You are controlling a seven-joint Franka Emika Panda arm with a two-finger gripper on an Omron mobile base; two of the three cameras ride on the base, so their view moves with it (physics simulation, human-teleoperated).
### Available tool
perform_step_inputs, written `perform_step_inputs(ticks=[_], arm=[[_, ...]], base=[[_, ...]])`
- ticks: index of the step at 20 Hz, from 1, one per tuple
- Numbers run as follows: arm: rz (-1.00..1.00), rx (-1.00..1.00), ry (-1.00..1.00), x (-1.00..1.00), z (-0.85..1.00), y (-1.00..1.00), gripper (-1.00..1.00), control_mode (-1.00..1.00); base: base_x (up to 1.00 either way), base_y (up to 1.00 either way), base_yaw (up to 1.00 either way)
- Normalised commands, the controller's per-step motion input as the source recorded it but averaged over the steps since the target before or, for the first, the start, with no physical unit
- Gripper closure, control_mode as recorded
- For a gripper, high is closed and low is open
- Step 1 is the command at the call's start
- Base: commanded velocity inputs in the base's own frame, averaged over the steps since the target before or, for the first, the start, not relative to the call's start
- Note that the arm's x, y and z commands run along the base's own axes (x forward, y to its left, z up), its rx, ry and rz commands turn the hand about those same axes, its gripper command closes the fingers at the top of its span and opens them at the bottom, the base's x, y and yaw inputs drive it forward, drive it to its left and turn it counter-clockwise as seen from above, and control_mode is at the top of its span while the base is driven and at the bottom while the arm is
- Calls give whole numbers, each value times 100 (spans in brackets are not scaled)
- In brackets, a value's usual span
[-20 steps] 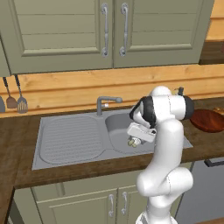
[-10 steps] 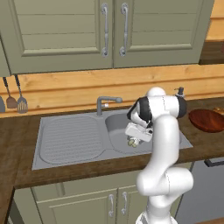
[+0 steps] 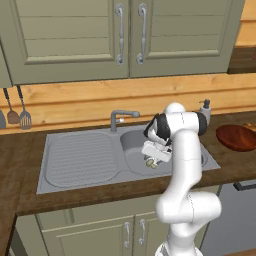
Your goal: Pick the mushroom from the sink and place it in the bowl. Then pick the bowl and place it in the microwave. Then close the microwave door and press the start button.
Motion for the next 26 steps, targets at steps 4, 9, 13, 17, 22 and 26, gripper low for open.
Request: perform_step_inputs(ticks=[4,9,13,17,22,26], arm=[[0,0,0,10,-28,0,-100,-100],[0,0,0,10,-27,0,-100,-100],[0,0,0,15,-21,7,100,-100],[0,0,1,7,-22,11,100,-100],[0,0,5,1,-8,4,100,-100],[0,0,-1,-13,39,-3,100,-100]], base=[[0,0,0],[0,0,0],[0,0,0],[0,0,0],[0,0,0],[0,0,0]])
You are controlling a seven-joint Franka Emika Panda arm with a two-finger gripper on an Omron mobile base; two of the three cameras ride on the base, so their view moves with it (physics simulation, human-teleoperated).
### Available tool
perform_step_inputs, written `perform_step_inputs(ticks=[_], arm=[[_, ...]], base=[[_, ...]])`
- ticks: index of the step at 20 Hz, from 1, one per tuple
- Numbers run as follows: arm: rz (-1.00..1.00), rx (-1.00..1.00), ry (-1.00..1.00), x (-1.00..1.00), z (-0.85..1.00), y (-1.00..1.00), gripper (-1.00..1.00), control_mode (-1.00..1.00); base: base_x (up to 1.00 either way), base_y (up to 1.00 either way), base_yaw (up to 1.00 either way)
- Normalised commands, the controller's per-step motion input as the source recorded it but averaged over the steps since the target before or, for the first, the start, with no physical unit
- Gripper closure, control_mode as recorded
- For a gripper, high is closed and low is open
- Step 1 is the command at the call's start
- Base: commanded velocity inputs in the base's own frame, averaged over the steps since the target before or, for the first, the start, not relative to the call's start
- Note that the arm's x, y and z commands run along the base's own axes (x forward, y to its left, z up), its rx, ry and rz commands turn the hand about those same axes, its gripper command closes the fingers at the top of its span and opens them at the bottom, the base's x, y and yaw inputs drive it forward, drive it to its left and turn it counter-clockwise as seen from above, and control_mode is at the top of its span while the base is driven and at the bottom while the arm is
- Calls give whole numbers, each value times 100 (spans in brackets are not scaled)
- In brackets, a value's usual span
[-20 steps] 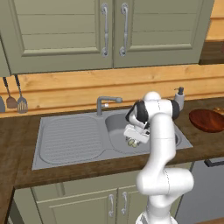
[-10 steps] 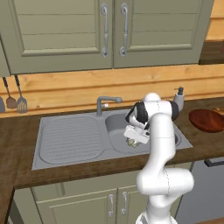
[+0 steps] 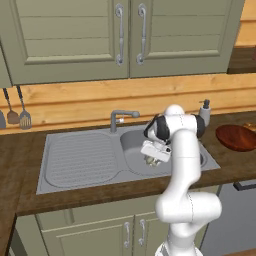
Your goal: Pick the mushroom from the sink and place it in the bowl. Then pick the bowl and place it in the microwave. Then close the microwave door and press the start button.
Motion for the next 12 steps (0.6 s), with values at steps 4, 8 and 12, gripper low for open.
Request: perform_step_inputs(ticks=[4,8,12], arm=[[0,3,-12,-36,57,-17,100,-100],[0,1,-16,-41,65,-7,100,-100],[0,1,-17,-43,75,-5,100,-100]], base=[[0,0,0],[0,0,0],[0,0,0]])
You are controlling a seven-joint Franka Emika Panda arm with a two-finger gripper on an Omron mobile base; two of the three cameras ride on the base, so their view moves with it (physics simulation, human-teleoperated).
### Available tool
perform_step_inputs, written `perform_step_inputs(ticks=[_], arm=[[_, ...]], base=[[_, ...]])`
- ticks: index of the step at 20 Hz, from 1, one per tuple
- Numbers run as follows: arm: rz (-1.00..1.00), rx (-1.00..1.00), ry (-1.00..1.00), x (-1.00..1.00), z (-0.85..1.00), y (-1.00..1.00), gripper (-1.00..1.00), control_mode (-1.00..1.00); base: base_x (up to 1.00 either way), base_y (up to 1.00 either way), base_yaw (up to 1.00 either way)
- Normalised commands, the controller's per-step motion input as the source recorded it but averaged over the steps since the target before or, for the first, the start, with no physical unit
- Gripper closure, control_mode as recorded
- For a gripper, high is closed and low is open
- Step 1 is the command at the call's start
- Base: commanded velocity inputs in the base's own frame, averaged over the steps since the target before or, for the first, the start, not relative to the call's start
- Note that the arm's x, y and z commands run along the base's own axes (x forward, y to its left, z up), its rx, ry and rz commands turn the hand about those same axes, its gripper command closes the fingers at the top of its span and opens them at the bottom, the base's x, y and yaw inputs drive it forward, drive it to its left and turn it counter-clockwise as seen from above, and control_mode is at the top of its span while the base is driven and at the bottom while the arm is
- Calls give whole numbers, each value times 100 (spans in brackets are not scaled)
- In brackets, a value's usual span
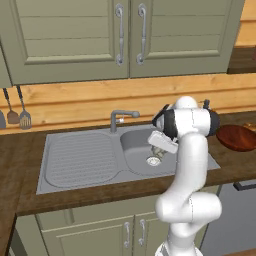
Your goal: Pick the mushroom from the sink and place it in the bowl. Then pick the bowl and place it in the microwave. Then close the microwave door and press the start button.
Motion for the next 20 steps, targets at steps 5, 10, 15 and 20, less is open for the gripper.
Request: perform_step_inputs(ticks=[5,10,15,20], arm=[[0,1,-13,-45,80,-9,100,-100],[0,0,-18,-47,64,-25,100,-100],[0,-1,-5,-35,58,-34,100,-100],[0,-3,6,-9,51,-48,100,-100]], base=[[0,0,0],[0,0,0],[0,0,0],[0,0,0]])
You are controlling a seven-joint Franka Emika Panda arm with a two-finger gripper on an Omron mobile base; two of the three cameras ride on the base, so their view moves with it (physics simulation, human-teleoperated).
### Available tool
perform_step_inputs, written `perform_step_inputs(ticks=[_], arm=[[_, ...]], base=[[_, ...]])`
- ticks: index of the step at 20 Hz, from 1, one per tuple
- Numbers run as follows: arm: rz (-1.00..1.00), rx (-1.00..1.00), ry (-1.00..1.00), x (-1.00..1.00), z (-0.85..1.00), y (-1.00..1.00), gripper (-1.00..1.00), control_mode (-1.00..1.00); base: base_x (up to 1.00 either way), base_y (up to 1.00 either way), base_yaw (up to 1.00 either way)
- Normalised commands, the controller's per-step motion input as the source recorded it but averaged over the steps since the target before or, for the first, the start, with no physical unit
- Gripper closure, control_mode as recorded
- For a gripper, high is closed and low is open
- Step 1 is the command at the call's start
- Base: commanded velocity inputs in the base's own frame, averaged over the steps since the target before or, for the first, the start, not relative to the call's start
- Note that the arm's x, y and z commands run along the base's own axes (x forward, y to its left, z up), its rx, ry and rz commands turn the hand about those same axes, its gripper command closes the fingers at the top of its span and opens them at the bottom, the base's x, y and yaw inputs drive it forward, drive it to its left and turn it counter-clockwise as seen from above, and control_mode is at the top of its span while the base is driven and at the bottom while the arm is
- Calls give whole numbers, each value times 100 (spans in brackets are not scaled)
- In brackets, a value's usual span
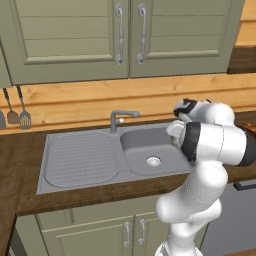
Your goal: Pick the mushroom from the sink and place it in the bowl. Then pick the bowl and place it in the microwave. Then close the microwave door and press the start button.
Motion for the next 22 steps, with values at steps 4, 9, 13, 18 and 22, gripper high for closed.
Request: perform_step_inputs(ticks=[4,9,13,18,22], arm=[[6,-12,-2,-11,19,-64,100,-100],[3,-17,-1,-7,4,-61,100,-100],[0,-13,0,0,20,-69,100,-100],[0,-5,1,0,6,-77,100,-100],[0,-19,0,0,4,-61,100,-100]], base=[[0,0,0],[0,0,0],[0,0,0],[0,0,0],[0,0,0]])
